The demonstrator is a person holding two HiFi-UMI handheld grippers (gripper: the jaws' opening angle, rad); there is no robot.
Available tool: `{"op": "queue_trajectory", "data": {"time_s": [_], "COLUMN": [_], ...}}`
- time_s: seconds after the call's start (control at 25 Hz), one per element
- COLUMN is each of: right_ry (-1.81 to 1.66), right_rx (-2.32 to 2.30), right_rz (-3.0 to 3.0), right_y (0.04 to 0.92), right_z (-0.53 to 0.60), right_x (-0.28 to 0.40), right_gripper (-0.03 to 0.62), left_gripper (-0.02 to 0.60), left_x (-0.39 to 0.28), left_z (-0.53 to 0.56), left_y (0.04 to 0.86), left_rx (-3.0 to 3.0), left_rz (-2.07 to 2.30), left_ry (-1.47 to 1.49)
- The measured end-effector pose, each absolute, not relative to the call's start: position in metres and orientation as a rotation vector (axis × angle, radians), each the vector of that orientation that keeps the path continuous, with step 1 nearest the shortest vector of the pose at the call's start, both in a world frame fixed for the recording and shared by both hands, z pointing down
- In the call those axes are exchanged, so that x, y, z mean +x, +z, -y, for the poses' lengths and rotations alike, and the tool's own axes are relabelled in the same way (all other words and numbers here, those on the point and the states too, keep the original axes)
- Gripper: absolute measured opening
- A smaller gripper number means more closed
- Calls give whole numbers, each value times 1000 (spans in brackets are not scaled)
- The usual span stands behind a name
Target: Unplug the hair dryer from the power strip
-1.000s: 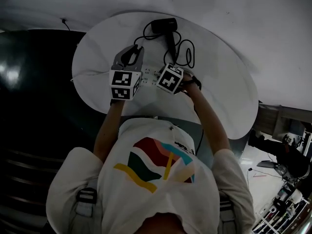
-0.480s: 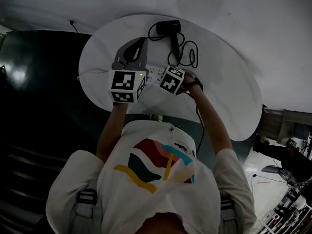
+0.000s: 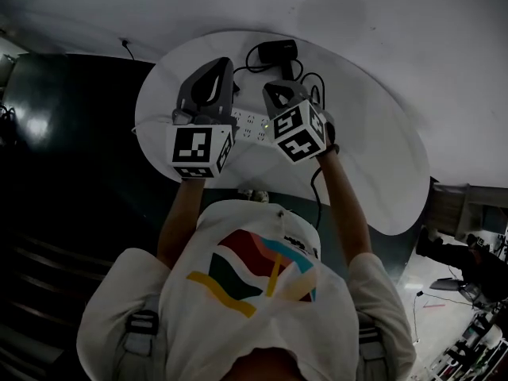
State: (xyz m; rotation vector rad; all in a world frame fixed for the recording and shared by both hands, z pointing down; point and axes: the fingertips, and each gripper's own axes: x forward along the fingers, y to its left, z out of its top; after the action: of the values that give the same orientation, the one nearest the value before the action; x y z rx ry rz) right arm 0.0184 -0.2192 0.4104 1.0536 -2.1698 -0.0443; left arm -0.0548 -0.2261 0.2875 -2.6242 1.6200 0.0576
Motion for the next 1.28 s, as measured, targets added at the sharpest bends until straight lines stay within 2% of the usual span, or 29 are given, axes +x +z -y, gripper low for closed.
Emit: {"op": "queue_trajectory", "data": {"time_s": [0.24, 0.48, 1.28], "right_ry": [-189, -296, -317], "right_rx": [1475, 1762, 1907], "right_rz": [2414, 2516, 2496], "right_y": [285, 228, 256], "right_z": [215, 177, 132], "right_x": [33, 54, 79], "right_gripper": [12, 12, 11], "left_gripper": [0, 0, 0], "left_x": [-49, -50, -51], "left_z": [218, 200, 183], "left_y": [279, 263, 268], "left_rx": [-2640, -2574, -2509], "left_rz": [-1590, -1567, -1566], "left_ry": [76, 70, -24]}}
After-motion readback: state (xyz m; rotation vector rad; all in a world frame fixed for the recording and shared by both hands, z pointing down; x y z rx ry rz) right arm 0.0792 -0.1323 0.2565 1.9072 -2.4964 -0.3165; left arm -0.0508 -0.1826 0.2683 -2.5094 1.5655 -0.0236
